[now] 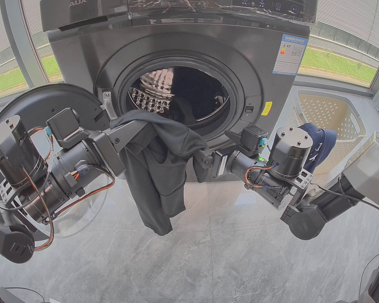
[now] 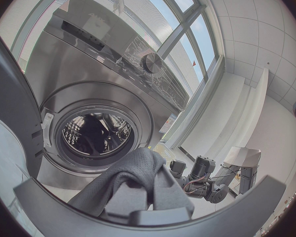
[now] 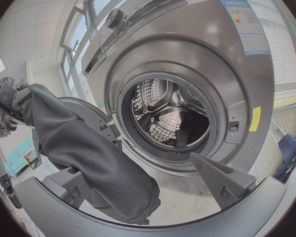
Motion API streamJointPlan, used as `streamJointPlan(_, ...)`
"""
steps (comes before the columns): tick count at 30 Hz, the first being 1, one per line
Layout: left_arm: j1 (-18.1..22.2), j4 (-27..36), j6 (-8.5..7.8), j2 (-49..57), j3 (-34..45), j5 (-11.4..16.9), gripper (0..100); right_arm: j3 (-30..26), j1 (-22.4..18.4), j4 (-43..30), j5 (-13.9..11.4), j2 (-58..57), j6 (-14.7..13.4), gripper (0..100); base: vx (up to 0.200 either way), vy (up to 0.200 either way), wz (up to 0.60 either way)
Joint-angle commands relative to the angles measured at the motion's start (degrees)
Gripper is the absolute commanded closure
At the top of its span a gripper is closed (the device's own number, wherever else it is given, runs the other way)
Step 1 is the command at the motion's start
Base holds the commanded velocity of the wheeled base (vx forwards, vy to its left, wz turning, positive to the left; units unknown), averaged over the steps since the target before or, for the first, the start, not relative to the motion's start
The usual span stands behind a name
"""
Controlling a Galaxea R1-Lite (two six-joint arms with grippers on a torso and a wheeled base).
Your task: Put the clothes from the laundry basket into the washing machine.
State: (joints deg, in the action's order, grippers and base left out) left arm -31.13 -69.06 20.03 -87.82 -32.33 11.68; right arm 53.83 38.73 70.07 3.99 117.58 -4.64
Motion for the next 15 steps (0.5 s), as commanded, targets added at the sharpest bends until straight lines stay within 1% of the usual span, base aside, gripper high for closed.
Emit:
streamJointPlan(1, -0.1, 0.0, 0.10, 0.0, 0.1, 0.0, 100, 2.9, 1.9, -0.4, -0.1, 2.4, 0.0, 0, 0.000, 0.000, 0.00)
streamJointPlan(8, -0.1, 0.0, 0.01, 0.0, 0.1, 0.0, 100, 6.4, 3.6, -0.5, -0.2, 4.6, 0.3, 0, 0.000, 0.000, 0.00)
streamJointPlan(13, 0.4, 0.0, 0.01, -0.2, -0.1, -0.1, 100, 5.1, 4.1, -0.3, -0.5, 4.2, 0.3, 0, 0.000, 0.000, 0.00)
streamJointPlan(15, 0.4, 0.0, 0.01, -0.4, -0.3, -0.1, 100, 3.2, 4.0, 0.2, -0.5, 4.0, 0.3, 0, 0.000, 0.000, 0.00)
